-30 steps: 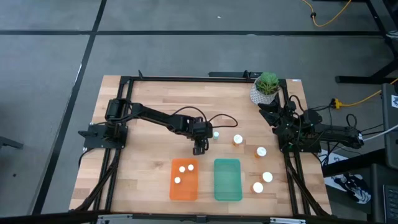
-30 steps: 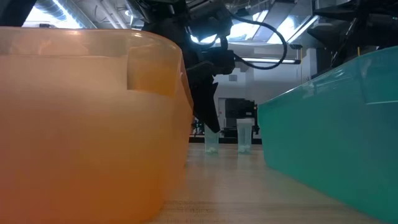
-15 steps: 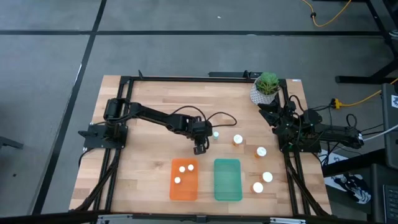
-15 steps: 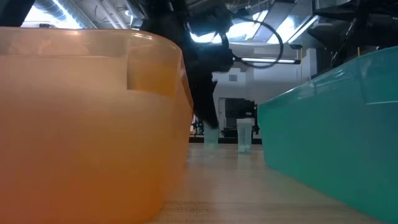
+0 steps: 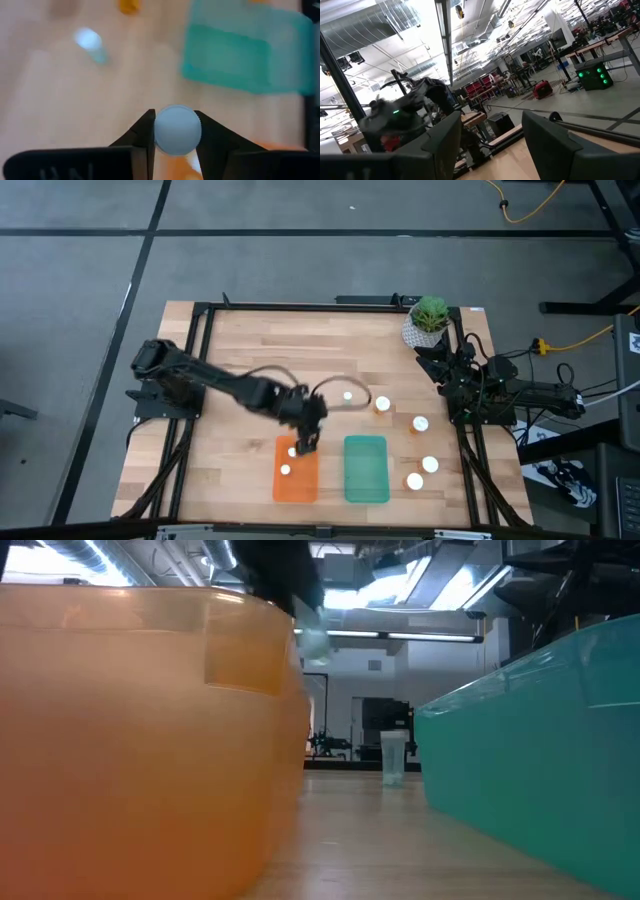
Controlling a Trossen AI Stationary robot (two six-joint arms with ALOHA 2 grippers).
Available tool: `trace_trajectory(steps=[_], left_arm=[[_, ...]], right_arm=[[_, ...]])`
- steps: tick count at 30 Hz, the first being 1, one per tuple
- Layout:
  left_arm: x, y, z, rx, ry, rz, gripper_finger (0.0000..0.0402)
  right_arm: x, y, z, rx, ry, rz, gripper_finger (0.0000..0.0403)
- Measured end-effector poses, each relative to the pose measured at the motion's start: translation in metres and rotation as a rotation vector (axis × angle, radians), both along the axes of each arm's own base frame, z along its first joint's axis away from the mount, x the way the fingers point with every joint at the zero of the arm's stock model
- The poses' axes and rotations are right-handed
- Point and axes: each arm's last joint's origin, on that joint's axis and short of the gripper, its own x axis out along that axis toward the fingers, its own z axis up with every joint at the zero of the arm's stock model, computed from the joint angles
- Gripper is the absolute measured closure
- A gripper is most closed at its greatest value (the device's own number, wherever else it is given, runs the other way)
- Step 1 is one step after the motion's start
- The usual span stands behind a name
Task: Pick and place medicine bottles into bin by pill shape (circle, oval)
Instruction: Put the left small blue pill bottle into the orange bin
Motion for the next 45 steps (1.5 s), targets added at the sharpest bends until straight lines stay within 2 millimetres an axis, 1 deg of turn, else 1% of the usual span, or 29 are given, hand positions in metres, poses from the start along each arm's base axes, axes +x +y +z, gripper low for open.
trace_trajectory(steps=[4, 8, 12, 15, 18, 22, 24, 28, 38, 40, 45], left_arm=[[-0.015, -0.043, 0.000, -0.045, 0.010, -0.048, 0.0311], [-0.031, -0.079, 0.000, -0.059, -0.009, -0.044, 0.0311], [-0.046, -0.104, -0.001, -0.031, -0.012, -0.110, 0.0311], [-0.048, -0.115, -0.012, 0.004, 0.022, -0.175, 0.0311], [-0.043, -0.117, -0.022, 0.030, 0.039, -0.185, 0.0311], [-0.034, -0.113, -0.038, 0.070, 0.082, -0.187, 0.0311], [-0.031, -0.111, -0.042, 0.099, 0.090, -0.223, 0.0311], [-0.024, -0.109, -0.057, 0.129, 0.141, -0.314, 0.0311], [-0.005, -0.099, -0.088, 0.179, 0.199, -0.375, 0.0311], [-0.003, -0.097, -0.091, 0.178, 0.201, -0.369, 0.0311], [0.000, -0.095, -0.090, 0.172, 0.185, -0.360, 0.0310]], right_arm=[[0.000, 0.000, 0.000, -0.003, 0.001, -0.001, 0.0190], [0.000, 0.000, 0.000, -0.004, 0.003, -0.002, 0.0190], [0.000, 0.000, -0.001, -0.003, 0.007, -0.002, 0.0190], [0.000, 0.000, -0.001, -0.003, 0.007, -0.001, 0.0190], [0.000, 0.000, -0.001, -0.003, 0.007, -0.002, 0.0190], [0.000, 0.000, -0.001, -0.003, 0.007, -0.002, 0.0190], [0.000, 0.000, -0.001, -0.002, 0.007, -0.001, 0.0190], [0.000, 0.000, -0.001, -0.001, 0.007, -0.001, 0.0190], [0.000, 0.000, -0.001, -0.001, 0.009, -0.001, 0.0190], [0.000, 0.000, -0.001, -0.002, 0.009, -0.001, 0.0190], [0.000, 0.000, -0.001, -0.001, 0.009, -0.001, 0.0190]])
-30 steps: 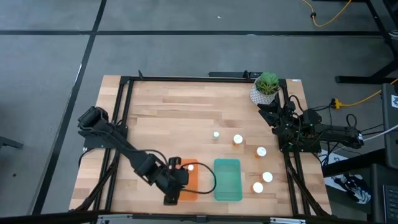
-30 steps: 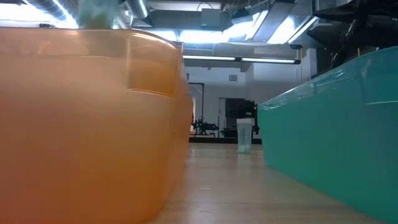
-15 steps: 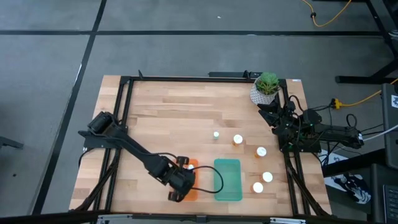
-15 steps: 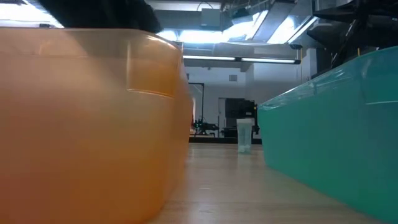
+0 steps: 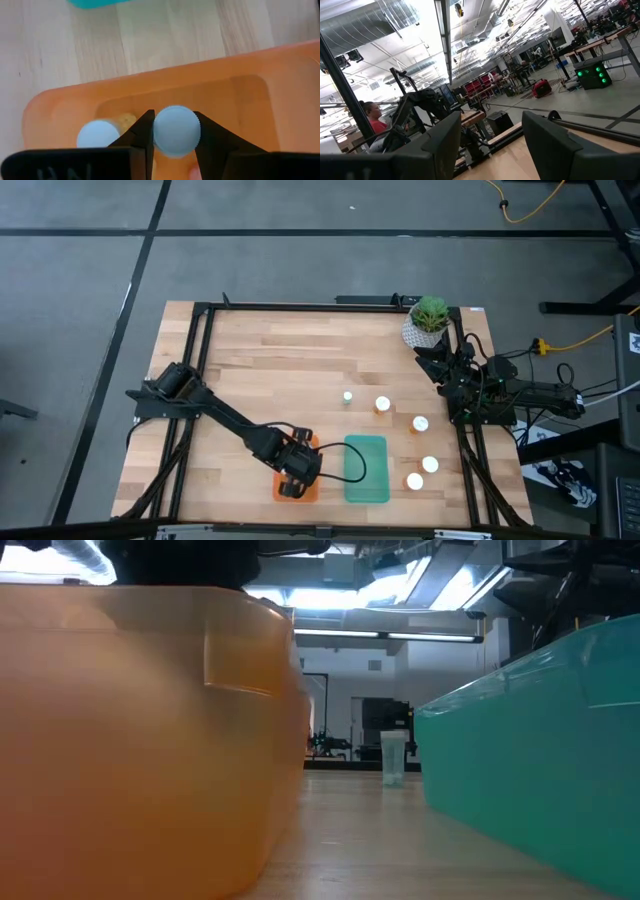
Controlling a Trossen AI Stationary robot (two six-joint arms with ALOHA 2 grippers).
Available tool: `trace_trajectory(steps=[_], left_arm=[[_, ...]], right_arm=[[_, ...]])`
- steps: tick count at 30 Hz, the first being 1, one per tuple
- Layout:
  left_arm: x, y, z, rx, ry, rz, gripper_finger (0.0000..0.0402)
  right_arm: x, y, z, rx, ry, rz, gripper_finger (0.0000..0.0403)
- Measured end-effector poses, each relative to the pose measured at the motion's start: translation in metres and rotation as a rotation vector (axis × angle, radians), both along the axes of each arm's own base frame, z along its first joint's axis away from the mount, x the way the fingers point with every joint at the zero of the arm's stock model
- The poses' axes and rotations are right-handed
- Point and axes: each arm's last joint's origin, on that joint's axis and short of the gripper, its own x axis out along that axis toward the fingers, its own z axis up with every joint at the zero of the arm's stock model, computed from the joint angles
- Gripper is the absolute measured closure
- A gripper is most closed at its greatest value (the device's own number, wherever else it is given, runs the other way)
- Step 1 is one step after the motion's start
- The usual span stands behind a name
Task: Pick and place medicine bottles into bin by pill shape (circle, oval)
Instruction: Put the left small blue pill bottle into the orange bin, then put the small blue pill bottle into the orange bin
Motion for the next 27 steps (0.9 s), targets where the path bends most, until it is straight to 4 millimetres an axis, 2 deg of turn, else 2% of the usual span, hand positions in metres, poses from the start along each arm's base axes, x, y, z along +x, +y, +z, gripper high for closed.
trace_trajectory(steps=[13, 19, 27], left_arm=[[0.000, -0.001, 0.000, -0.005, -0.001, -0.005, 0.0237], [0.001, -0.002, 0.001, -0.012, -0.012, -0.005, 0.0223], [0.010, -0.004, 0.032, -0.002, -0.041, 0.007, 0.0222]], right_arm=[[0.000, 0.000, -0.001, -0.002, 0.007, -0.001, 0.0190], [0.000, 0.000, -0.001, -0.003, 0.008, -0.002, 0.0190], [0.000, 0.000, -0.001, -0.003, 0.008, -0.002, 0.0190]])
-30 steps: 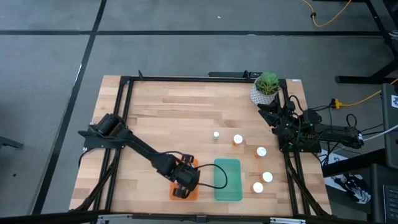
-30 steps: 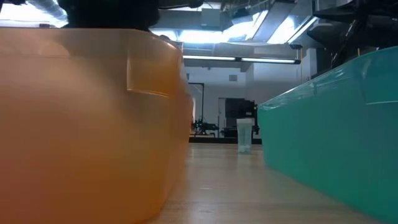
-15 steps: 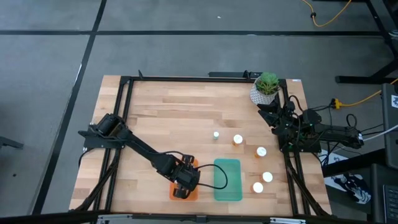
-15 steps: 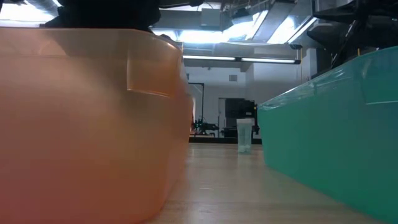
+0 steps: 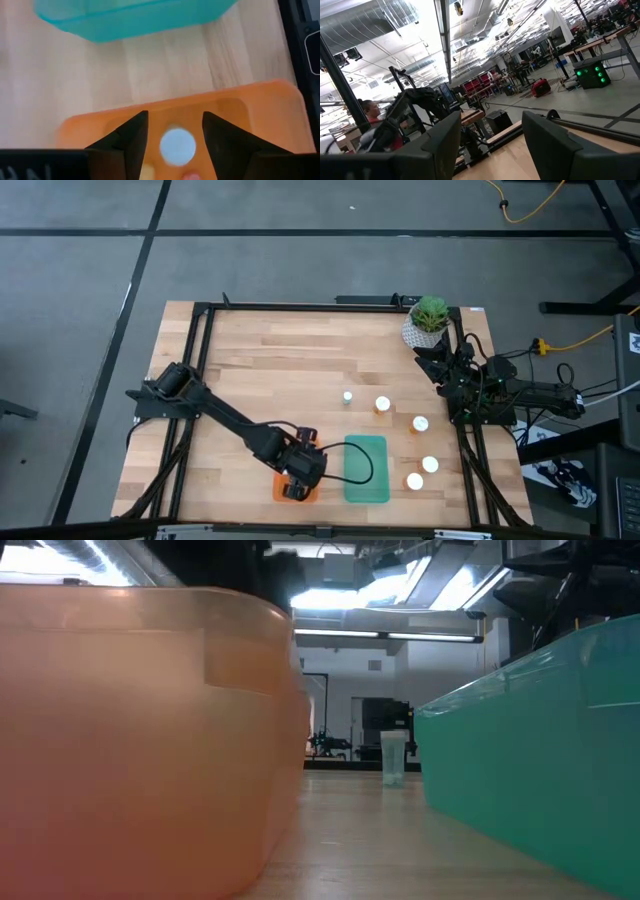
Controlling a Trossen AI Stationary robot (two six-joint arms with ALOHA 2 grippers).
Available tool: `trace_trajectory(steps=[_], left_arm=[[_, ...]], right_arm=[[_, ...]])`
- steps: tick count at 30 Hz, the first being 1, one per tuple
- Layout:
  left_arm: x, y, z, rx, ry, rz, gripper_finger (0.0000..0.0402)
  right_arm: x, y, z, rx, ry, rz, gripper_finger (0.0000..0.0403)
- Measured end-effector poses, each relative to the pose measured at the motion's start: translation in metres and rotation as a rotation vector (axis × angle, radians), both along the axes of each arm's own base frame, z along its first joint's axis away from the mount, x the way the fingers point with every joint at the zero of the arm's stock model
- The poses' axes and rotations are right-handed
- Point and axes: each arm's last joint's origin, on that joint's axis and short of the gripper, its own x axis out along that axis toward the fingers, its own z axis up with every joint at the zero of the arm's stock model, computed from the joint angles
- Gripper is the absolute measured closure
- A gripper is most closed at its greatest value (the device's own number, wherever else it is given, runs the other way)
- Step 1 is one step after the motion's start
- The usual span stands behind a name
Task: Pick and place medicine bottles into bin by pill shape (circle, oval)
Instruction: Put the small blue pill bottle into the orange bin
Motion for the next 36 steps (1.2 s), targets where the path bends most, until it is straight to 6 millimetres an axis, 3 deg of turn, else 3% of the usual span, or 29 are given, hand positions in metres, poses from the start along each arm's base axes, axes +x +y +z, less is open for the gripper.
trace_trajectory(steps=[5, 8, 14, 21, 25, 30, 36], left_arm=[[-0.003, 0.003, 0.031, 0.079, 0.062, 0.018, 0.0221], [0.002, 0.012, 0.055, 0.168, 0.003, 0.072, 0.0225], [0.031, 0.068, 0.079, 0.181, -0.041, 0.076, 0.0229], [0.048, 0.150, 0.063, 0.141, 0.019, 0.045, 0.0230], [0.053, 0.184, 0.042, 0.087, 0.007, 0.050, 0.0230], [0.051, 0.206, 0.009, 0.047, -0.012, 0.042, 0.0230], [0.049, 0.212, -0.015, 0.028, -0.043, 0.042, 0.0230]], right_arm=[[0.000, 0.000, 0.000, 0.000, 0.000, 0.000, 0.0190], [0.000, 0.000, 0.000, 0.000, 0.000, 0.000, 0.0190], [0.000, 0.000, 0.000, 0.003, -0.001, 0.001, 0.0190], [0.000, 0.000, 0.000, 0.003, -0.001, 0.001, 0.0190], [0.000, 0.000, 0.000, 0.003, -0.001, 0.002, 0.0190], [0.000, 0.000, 0.000, 0.003, -0.001, 0.002, 0.0190], [0.000, 0.000, 0.000, 0.002, -0.001, 0.001, 0.0190]])
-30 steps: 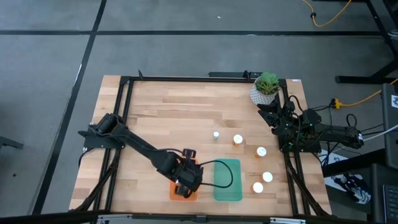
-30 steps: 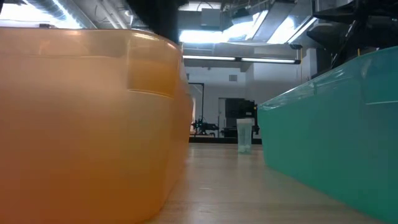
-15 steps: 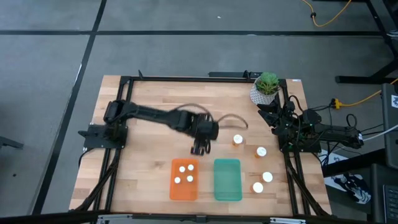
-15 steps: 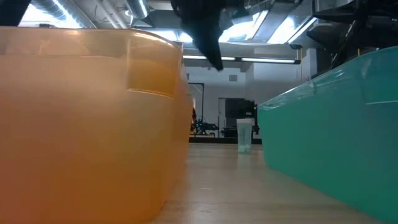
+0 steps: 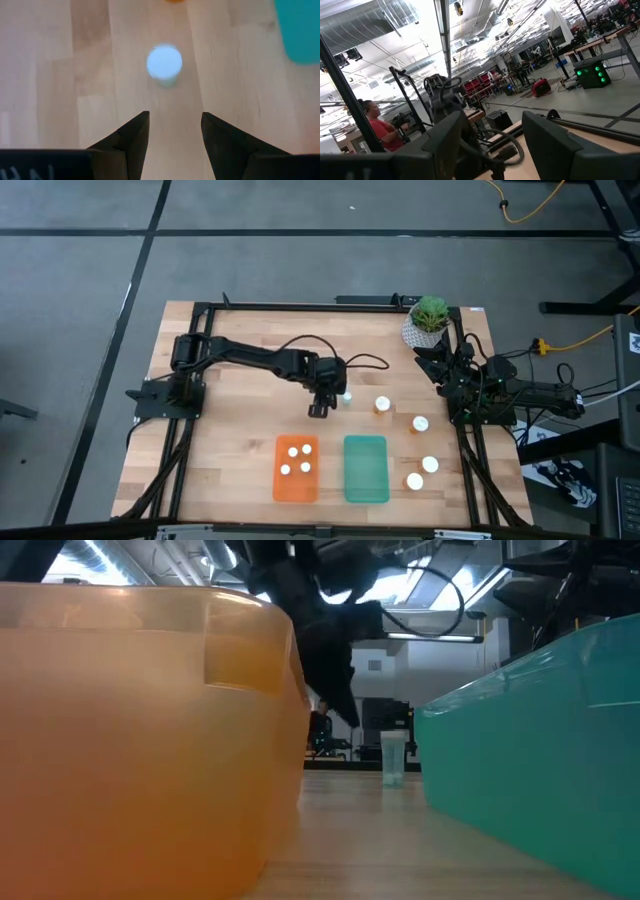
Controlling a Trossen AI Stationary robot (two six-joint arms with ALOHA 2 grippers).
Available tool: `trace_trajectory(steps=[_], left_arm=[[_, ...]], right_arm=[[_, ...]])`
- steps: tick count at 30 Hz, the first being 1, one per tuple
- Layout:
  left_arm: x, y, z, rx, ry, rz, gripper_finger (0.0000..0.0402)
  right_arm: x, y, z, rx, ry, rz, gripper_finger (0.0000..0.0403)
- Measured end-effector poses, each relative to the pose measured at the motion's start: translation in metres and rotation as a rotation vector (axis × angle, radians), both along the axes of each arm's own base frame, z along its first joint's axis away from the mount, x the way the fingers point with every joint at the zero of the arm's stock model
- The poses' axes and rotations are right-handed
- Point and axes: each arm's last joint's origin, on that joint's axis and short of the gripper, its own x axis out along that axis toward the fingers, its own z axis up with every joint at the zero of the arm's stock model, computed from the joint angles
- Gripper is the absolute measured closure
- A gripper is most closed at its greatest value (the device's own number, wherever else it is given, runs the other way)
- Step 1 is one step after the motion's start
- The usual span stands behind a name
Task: Pick and place medicine bottles into bin by pill shape (circle, oval)
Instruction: Put the small blue pill bottle into the orange bin
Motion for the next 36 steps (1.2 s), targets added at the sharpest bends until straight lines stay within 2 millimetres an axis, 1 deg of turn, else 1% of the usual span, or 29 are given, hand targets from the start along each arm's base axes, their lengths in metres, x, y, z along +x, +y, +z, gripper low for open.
trace_trajectory(steps=[6, 8, 12, 14, 23, 32, 36], left_arm=[[0.002, 0.000, -0.007, 0.002, -0.032, 0.000, 0.0230], [0.008, 0.000, -0.014, 0.001, -0.053, 0.002, 0.0230], [0.013, 0.000, -0.032, -0.028, -0.028, -0.008, 0.0230], [0.016, 0.000, -0.038, -0.020, -0.032, -0.003, 0.0230], [0.027, 0.001, -0.034, -0.012, -0.152, -0.003, 0.0230], [0.027, 0.002, -0.033, -0.009, -0.159, 0.000, 0.0230], [0.030, 0.002, -0.031, -0.008, -0.194, 0.000, 0.0230]], right_arm=[[0.000, 0.000, 0.000, 0.000, 0.000, 0.000, 0.0190], [0.000, 0.000, 0.000, -0.001, 0.000, 0.000, 0.0190], [0.000, 0.000, 0.000, -0.001, -0.004, 0.000, 0.0190], [0.000, 0.000, 0.001, -0.001, -0.009, 0.000, 0.0190], [0.000, 0.000, 0.001, -0.002, -0.008, 0.000, 0.0190], [0.000, 0.000, 0.001, -0.002, -0.007, 0.000, 0.0190], [0.000, 0.000, 0.001, -0.002, -0.007, 0.000, 0.0190]])
